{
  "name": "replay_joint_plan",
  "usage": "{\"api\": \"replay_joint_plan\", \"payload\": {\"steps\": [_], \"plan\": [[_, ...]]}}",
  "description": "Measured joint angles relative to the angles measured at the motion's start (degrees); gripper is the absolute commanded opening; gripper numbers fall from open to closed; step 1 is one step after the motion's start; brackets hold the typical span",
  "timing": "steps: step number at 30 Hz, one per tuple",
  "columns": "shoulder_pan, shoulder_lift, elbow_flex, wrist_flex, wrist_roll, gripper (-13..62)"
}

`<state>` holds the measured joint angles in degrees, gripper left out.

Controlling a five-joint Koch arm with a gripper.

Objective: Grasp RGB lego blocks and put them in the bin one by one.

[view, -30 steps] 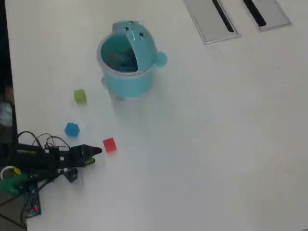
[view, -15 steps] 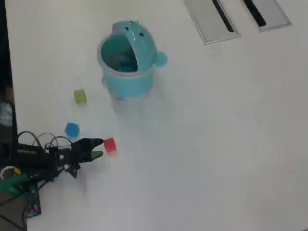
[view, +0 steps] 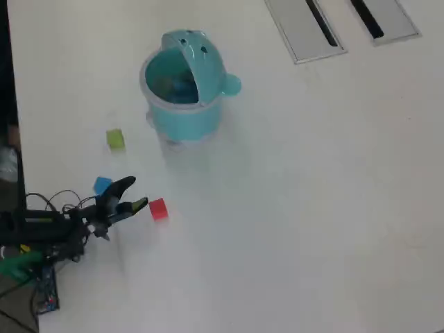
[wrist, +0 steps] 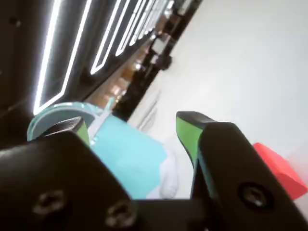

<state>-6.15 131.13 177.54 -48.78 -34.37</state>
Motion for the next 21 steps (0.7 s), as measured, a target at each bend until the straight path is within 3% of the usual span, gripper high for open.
{"api": "replay_joint_plan", "payload": {"steps": [6, 21], "plan": [[-5.8, 0.0, 0.0, -0.26, -14.94, 32.9], [-5.01, 0.0, 0.0, 10.81, -48.43, 33.0]]}}
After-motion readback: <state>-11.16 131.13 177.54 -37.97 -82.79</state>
